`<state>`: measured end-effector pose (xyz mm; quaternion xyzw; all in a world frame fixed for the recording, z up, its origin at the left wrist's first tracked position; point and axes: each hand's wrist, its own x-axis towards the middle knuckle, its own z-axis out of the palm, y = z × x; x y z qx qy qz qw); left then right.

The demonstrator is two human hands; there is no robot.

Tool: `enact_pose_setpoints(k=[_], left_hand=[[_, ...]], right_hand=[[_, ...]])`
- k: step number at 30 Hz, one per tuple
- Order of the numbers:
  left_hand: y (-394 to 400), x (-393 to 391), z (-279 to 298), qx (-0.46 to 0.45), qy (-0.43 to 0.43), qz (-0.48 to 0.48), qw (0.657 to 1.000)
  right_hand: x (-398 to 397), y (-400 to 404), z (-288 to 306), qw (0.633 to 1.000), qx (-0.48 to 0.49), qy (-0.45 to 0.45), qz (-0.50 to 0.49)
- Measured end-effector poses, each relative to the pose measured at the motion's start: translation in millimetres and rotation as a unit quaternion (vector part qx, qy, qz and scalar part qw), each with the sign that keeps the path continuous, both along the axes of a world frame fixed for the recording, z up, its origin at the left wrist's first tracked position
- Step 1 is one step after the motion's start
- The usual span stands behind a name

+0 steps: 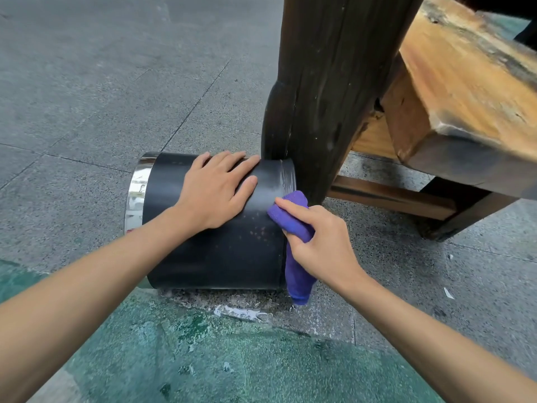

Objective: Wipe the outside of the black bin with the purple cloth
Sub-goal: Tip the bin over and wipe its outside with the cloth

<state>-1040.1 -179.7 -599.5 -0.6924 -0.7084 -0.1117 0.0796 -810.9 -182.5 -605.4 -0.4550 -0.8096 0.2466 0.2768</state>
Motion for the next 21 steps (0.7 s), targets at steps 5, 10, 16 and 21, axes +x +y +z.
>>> enact_pose_setpoints(k=[5,10,16,21], left_hand=[[-1.4,0.3,0.3,0.006,-0.011,0.001,1.0],[-0.6,1.0,0.8,0.011,-0.008,0.002,1.0],[1.0,-0.8,-1.4,0.015,0.003,-0.002,1.0],[-0.7,1.5,-1.5,0.016,0.005,-0.012,1.0]], right_hand=[[0.0,-12.6,-6.9,0.99,0.116,-0.072,0.026],[-3.9,-26.2,-14.8,0.974,0.128,-0.179,0.045],[9.3,-41.5,-33.7,0.97,0.146,-0.19,0.051],[19.7,-54.1,-55.3,0.98,0.124,-0.133,0.077]])
